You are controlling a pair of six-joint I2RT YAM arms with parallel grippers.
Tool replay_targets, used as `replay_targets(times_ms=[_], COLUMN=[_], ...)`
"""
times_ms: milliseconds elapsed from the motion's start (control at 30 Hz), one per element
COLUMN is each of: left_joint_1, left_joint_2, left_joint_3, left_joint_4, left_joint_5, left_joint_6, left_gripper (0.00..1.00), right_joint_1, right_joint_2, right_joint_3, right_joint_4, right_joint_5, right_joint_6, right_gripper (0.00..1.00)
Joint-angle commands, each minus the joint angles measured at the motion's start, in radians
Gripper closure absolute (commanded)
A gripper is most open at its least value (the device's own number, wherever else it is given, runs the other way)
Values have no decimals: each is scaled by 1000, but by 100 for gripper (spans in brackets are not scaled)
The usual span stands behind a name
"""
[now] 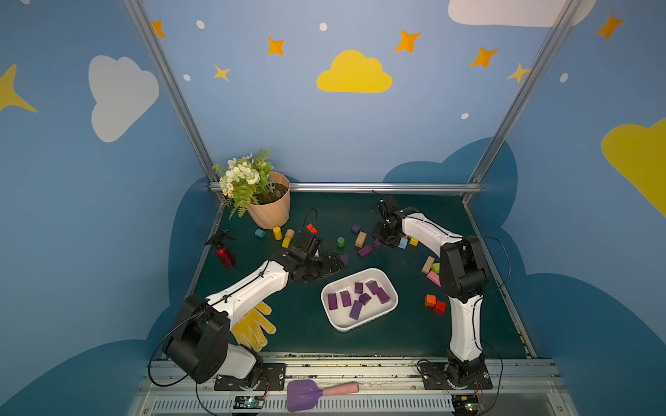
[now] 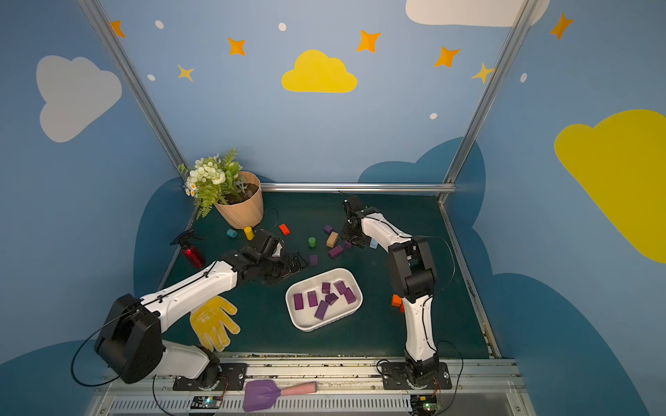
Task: Pick purple bricks into the storage bin
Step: Pick up the building block from the center of the board.
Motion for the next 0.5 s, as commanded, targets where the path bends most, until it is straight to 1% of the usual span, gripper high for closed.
replay_targets(times_ms=[0,167,467], left_joint_1=[-4,-4,-5], left_joint_2=[-19,-37,-79], left_joint_3=[-15,-28,-57], left_joint_4=[-14,-15,-30], left_joint_5=[-4,-7,-18], left_joint_6=[20,17,17], left_gripper=[0,0,0], right_joint_1=[7,19,19], right_joint_2=[42,81,100], right_joint_3=[39,86,79], right_joint_4=[-38,-79,-72], right_joint_5=[15,33,36], right_joint_6=[-2,-3,22], right_gripper=[41,43,47])
